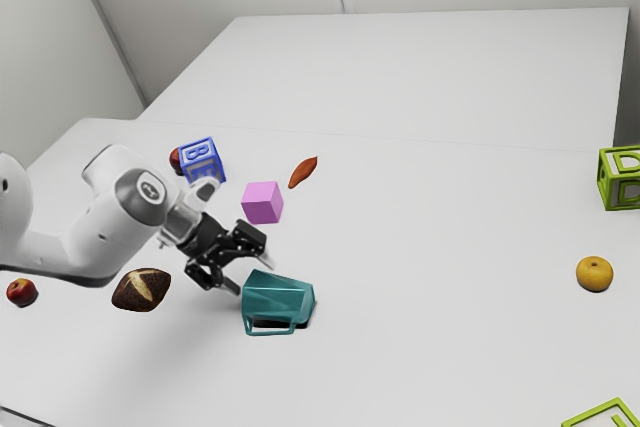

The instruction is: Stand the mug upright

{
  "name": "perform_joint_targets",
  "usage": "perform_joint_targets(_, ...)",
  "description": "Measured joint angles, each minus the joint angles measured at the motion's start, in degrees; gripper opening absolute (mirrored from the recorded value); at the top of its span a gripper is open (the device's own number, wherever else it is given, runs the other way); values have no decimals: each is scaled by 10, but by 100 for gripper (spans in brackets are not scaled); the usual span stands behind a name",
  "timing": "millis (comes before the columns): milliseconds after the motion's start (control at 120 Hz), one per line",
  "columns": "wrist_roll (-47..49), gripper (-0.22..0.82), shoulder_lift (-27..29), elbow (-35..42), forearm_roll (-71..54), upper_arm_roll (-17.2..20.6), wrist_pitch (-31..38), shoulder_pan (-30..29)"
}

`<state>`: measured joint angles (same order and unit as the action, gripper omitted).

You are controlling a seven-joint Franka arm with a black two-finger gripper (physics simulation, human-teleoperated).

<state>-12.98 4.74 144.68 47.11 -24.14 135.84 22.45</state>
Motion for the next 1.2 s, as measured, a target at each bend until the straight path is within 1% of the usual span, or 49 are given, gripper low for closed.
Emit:
perform_joint_targets(150, -57, 60, -24, -1, 92, 0, 2, -1)
perform_joint_targets(392, -143, 60, -28, -1, 194, 1, -19, -2)
perform_joint_targets(550, -186, 60, -27, 6, 230, 1, -49, -1)
perform_joint_targets(775, -231, 59, -25, 16, 244, 1, -81, -1)
perform_joint_targets(842, -242, 56, -25, 17, 246, 1, -86, -1)
perform_joint_targets(942, -255, 47, -20, 17, 246, 1, -91, -2)
perform_joint_targets(1200, -281, 20, -6, 18, 246, 0, -96, -2)
